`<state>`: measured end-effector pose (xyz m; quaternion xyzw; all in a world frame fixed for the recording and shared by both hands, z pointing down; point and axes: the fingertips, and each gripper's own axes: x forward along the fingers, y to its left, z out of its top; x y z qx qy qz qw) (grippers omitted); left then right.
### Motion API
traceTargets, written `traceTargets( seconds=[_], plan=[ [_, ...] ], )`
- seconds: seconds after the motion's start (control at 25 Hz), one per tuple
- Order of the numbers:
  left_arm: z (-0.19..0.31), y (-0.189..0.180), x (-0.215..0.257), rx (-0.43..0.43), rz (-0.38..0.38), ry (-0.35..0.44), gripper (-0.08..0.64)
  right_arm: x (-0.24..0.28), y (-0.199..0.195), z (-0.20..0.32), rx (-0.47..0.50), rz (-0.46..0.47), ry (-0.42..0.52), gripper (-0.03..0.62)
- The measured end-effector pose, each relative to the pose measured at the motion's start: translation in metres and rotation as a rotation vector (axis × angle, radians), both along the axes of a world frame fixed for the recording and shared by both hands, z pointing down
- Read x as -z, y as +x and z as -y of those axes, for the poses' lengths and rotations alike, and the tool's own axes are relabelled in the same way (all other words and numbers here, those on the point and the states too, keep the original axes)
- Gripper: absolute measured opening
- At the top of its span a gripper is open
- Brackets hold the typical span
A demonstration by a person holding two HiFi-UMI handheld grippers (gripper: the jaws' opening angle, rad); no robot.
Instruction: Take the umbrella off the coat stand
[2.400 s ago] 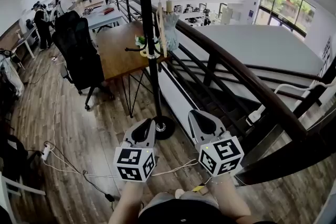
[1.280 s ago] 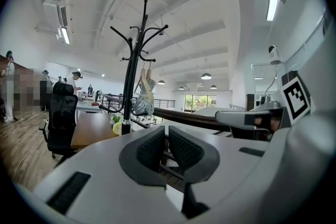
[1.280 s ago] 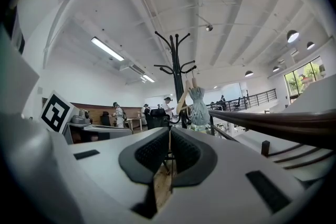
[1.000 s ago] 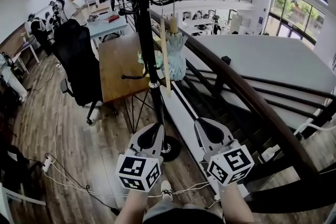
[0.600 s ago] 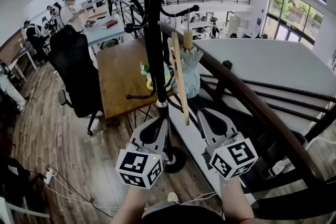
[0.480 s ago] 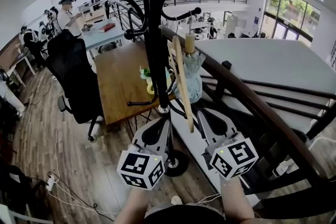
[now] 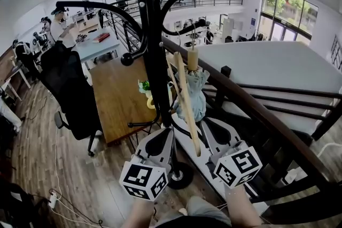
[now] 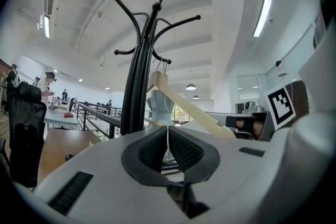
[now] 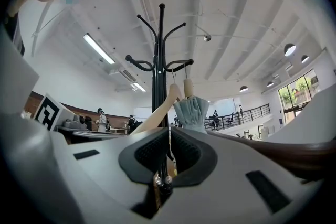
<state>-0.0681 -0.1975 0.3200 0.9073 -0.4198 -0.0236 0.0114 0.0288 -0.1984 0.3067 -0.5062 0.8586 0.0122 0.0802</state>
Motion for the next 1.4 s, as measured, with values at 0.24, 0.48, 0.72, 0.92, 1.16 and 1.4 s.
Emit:
traceTargets(
  seconds=[0.24, 0.48, 0.72, 0.92, 1.16, 1.4],
  plan=[
    [0.016, 0.005, 0.015, 0.02, 0.002, 0.031, 0.018, 0.008, 0.002, 0.021, 0.008, 0.014, 0.017, 0.032],
    [0.032, 0.009, 0.031, 0.068, -0.009, 0.051, 0.018, 0.033, 0.014, 0.041, 0.032, -0.002, 0.052, 0.032],
    [0.042, 0.013, 0.056, 0.099, -0.02, 0.106, 0.018, 0.062, 0.019, 0.056, 0.085, -0.016, 0.114, 0.034],
    [0.05, 0.012, 0.071, 0.127, -0.031, 0.136, 0.018, 0.08, 0.021, 0.068, 0.106, -0.02, 0.151, 0.035],
    [0.059, 0.01, 0.084, 0.156, -0.049, 0.165, 0.018, 0.103, 0.016, 0.086, 0.139, -0.021, 0.19, 0.143],
    [0.062, 0.011, 0.092, 0.17, -0.059, 0.182, 0.018, 0.114, 0.01, 0.104, 0.168, -0.04, 0.185, 0.206]
  ],
)
